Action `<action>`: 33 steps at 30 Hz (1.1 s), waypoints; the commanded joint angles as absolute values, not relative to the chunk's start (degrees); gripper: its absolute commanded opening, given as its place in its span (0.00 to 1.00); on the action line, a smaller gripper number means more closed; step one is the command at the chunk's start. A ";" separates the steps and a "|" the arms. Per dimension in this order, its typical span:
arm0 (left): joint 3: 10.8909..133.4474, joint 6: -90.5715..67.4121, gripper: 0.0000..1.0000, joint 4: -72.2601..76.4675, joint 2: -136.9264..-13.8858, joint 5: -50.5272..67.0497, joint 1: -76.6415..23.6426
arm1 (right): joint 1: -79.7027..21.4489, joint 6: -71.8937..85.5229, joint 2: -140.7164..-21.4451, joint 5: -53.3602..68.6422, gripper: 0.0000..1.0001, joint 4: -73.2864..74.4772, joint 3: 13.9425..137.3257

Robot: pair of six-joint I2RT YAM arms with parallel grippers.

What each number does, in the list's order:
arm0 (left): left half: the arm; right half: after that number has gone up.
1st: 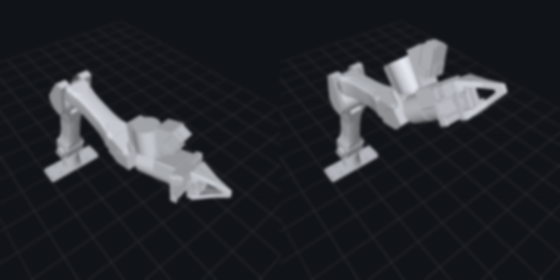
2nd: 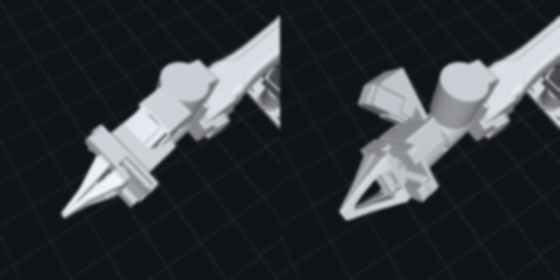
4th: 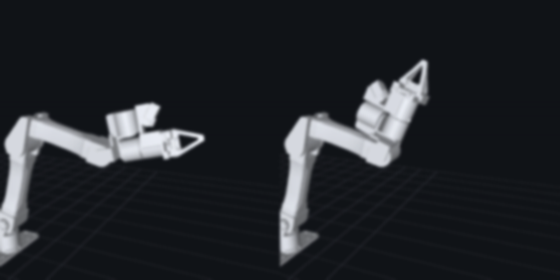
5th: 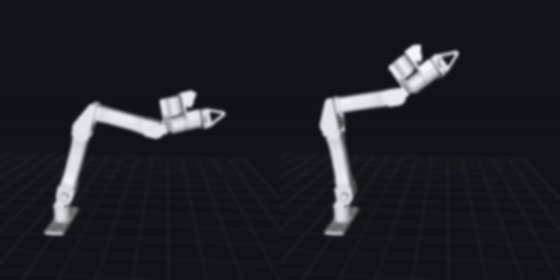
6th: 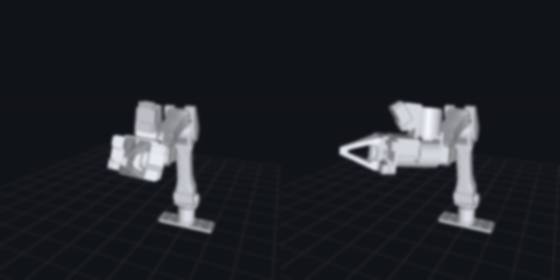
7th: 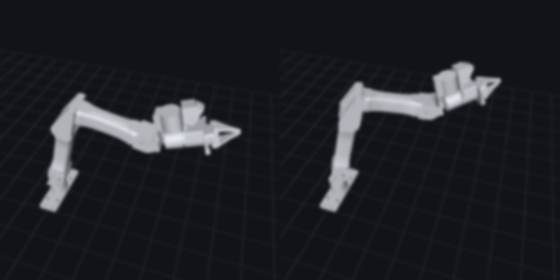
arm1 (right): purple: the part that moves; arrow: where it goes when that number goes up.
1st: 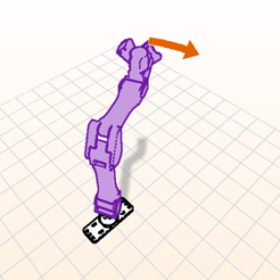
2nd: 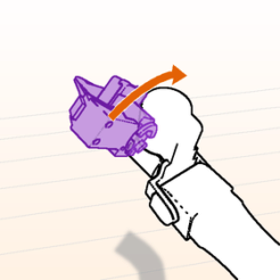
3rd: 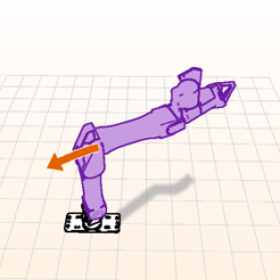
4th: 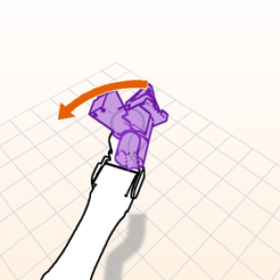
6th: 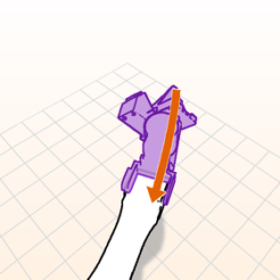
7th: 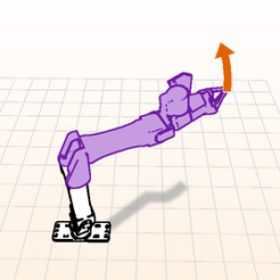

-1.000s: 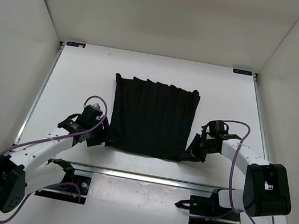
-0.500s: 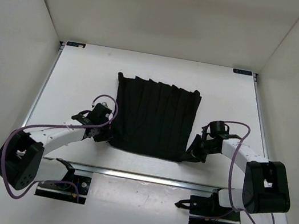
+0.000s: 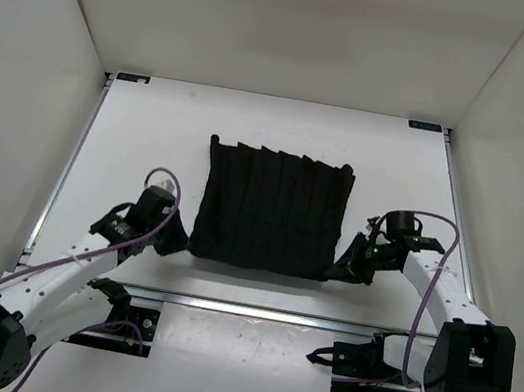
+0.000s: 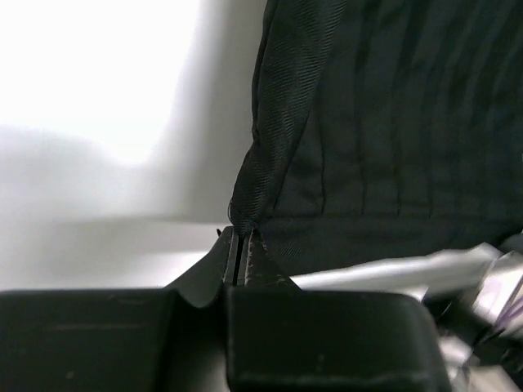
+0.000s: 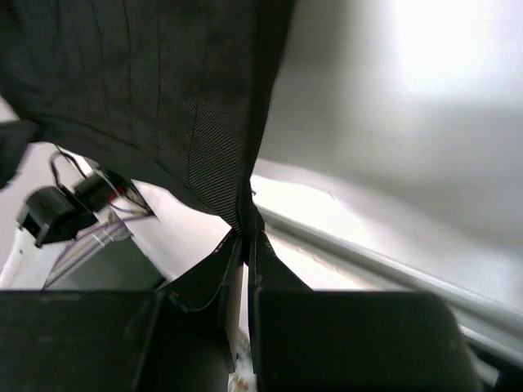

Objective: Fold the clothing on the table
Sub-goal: Fold the skirt

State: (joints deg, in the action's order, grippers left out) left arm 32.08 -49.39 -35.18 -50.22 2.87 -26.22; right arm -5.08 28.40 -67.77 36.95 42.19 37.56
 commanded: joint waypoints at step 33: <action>31.66 -66.86 0.00 -41.57 -44.69 13.78 -22.93 | 3.08 29.09 -71.30 43.94 0.00 55.63 53.20</action>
